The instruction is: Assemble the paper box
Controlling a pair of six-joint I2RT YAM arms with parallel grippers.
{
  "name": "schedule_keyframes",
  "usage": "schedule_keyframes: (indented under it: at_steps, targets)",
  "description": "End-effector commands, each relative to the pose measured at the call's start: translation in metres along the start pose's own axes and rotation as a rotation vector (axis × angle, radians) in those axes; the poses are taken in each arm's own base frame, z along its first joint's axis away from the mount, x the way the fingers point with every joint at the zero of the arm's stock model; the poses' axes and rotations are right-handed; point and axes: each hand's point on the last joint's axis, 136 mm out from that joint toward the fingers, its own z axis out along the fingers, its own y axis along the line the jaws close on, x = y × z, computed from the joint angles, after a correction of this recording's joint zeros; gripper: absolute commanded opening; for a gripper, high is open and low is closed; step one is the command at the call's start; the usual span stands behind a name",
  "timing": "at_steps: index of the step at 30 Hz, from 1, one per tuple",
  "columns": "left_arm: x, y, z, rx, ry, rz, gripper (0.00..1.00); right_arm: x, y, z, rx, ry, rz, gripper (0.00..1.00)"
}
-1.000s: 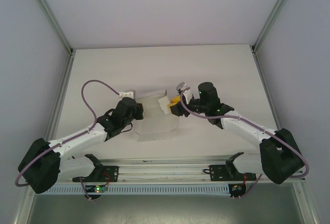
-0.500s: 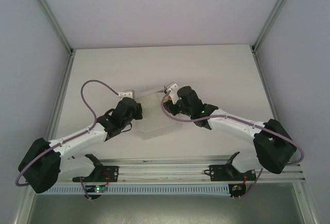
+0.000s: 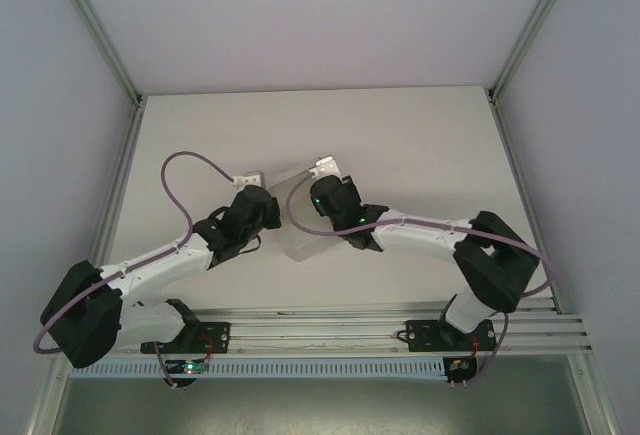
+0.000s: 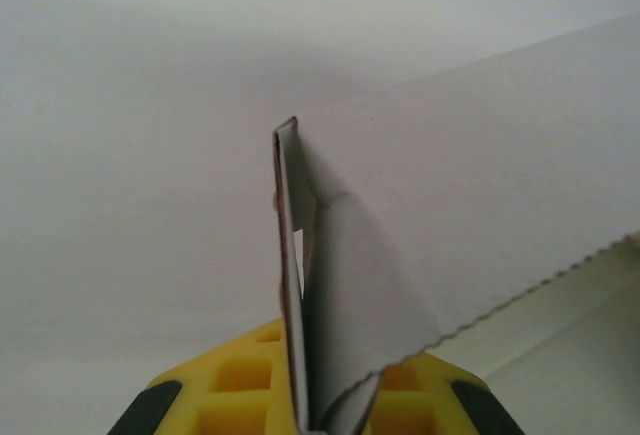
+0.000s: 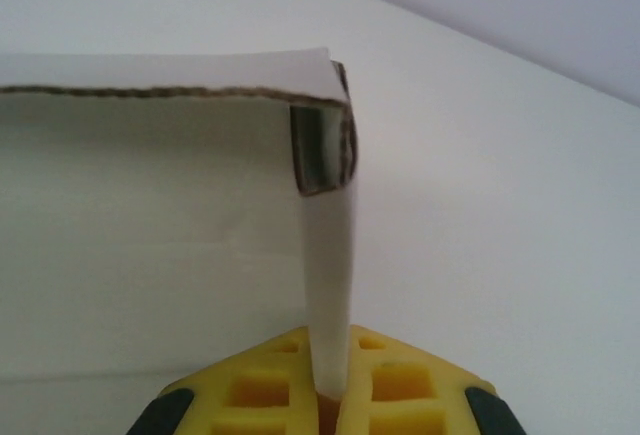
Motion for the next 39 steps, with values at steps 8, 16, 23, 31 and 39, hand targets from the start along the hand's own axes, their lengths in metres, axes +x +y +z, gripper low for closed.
schedule_keyframes:
  at_steps: [8,16,23,31,39]
  targets:
    - [0.005,0.018,-0.013,-0.193,0.029,-0.086,0.0,0.006,-0.13,-0.007,0.807,0.01,-0.068,0.0]
    - [0.005,0.018,-0.014,-0.228,0.033,-0.076,0.0,0.002,-0.148,-0.016,0.934,0.014,-0.108,0.0]
    - [0.005,0.002,-0.011,-0.143,0.035,-0.061,0.0,0.012,-0.106,0.018,0.446,-0.038,0.089,0.0]
    - [0.001,-0.019,-0.011,-0.011,0.016,-0.032,0.0,-0.011,-0.031,-0.004,-0.25,-0.199,0.196,0.29]
    - [0.003,-0.021,-0.009,0.001,0.025,0.004,0.0,-0.014,-0.026,-0.027,-0.34,-0.207,0.141,0.47]
